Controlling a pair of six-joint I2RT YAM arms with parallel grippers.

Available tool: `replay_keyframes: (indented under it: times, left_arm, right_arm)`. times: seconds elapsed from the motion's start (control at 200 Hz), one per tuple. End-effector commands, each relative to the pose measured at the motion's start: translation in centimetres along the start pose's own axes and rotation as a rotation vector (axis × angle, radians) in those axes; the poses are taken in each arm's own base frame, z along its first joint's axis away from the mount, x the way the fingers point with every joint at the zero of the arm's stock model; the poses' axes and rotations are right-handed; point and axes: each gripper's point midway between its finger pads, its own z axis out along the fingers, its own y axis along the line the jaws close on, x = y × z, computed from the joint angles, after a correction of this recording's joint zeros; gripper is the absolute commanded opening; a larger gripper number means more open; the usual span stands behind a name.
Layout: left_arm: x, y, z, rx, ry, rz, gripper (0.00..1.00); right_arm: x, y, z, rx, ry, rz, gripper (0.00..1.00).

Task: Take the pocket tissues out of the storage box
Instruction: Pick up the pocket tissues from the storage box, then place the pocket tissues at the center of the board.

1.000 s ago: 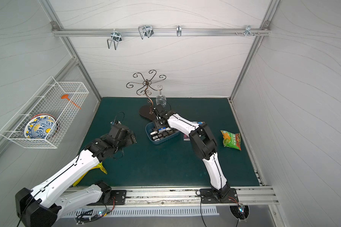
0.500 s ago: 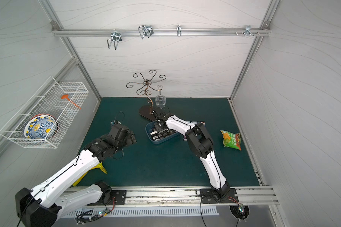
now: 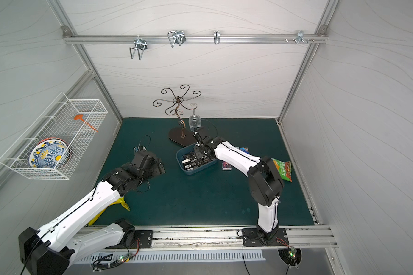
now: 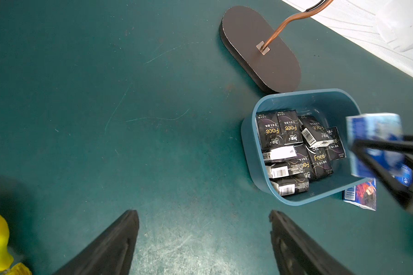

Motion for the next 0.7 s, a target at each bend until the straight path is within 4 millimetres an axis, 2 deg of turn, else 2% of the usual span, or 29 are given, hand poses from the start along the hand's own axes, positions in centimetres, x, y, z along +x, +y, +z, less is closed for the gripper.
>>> replay_keyframes:
  times: [0.0,0.095,0.195,0.335,0.425,0.695]
  left_arm:
    - [-0.8,-0.7,-0.3,0.032,-0.027,-0.008,0.9]
    - [-0.8,-0.9,-0.3,0.042,-0.025,-0.011,0.9]
    - [-0.8,-1.3,-0.1,0.052,-0.021,-0.012,0.9]
    - [-1.1,-1.6,-0.2,0.054,-0.018,-0.007,0.9]
    - [-1.1,-1.9,-0.1,0.062,-0.016,-0.007,0.9]
    - [-0.9,-2.3,0.5,0.057,0.006,0.0,0.89]
  right_arm:
    - [2.3,-4.5,-1.4,0.03,0.035,0.132,0.57]
    - [5.3,-8.6,-2.2,0.054,0.072,0.238,0.57]
    - [8.8,-12.0,-2.7,0.08,0.108,0.333,0.57]
    - [13.2,-15.6,-3.0,0.14,0.171,0.421,0.56]
    - [14.8,-16.3,-2.8,0.138,0.198,0.447,0.56]
    - [18.1,-15.6,0.1,0.093,0.323,0.447,0.57]
